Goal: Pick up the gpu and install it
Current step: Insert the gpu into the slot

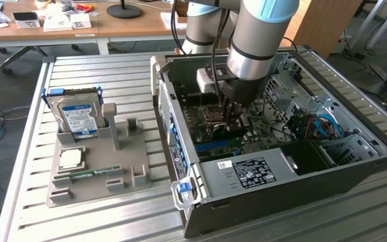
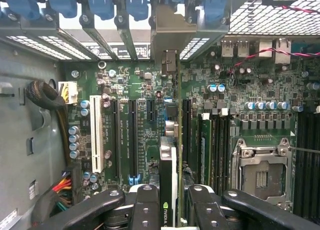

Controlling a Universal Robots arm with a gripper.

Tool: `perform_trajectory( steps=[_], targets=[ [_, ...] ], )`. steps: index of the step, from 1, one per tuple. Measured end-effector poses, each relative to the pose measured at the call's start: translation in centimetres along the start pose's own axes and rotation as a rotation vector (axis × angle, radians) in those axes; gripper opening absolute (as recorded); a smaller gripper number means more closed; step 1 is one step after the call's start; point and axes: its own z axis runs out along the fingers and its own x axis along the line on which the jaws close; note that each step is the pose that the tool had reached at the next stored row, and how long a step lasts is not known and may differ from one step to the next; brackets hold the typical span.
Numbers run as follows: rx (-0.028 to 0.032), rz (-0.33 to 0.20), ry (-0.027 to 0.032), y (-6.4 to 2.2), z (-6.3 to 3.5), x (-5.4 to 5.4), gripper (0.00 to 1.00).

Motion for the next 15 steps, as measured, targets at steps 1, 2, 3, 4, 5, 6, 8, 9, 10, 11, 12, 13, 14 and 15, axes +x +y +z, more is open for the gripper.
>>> perform_trajectory(
  steps=[1,2,3,4,5,6,8,9,10,11,12,13,14,15],
  targets=[
    [-0.0001,0.0,0.0,0.08,0.0,0.0,0.27],
    [0.0,0.001,0.0,0.16,0.0,0.01,0.27],
    [0.0,0.001,0.0,0.24,0.01,0.01,0.27],
    [0.0001,0.002,0.0,0.32,0.02,0.01,0.27],
    [0.0001,0.002,0.0,0.39,0.03,0.01,0.27],
    [0.0001,0.004,0.0,0.45,0.05,0.01,0.27],
    [0.0001,0.005,0.0001,0.47,0.05,0.02,0.27],
    [0.0001,0.005,0.0002,0.47,0.05,0.02,0.27],
    [0.0001,0.005,0.0003,0.47,0.06,0.02,0.27],
    [0.0002,0.005,0.0,0.48,0.11,0.02,0.27],
    [0.0002,0.006,0.0,0.48,0.17,0.03,0.27],
    [0.0002,0.006,0.0,0.48,0.22,0.03,0.27],
    [0.0002,0.007,0.0002,0.48,0.33,0.03,0.27],
    [0.0003,0.007,0.0001,0.49,0.39,0.03,0.27]
  ],
)
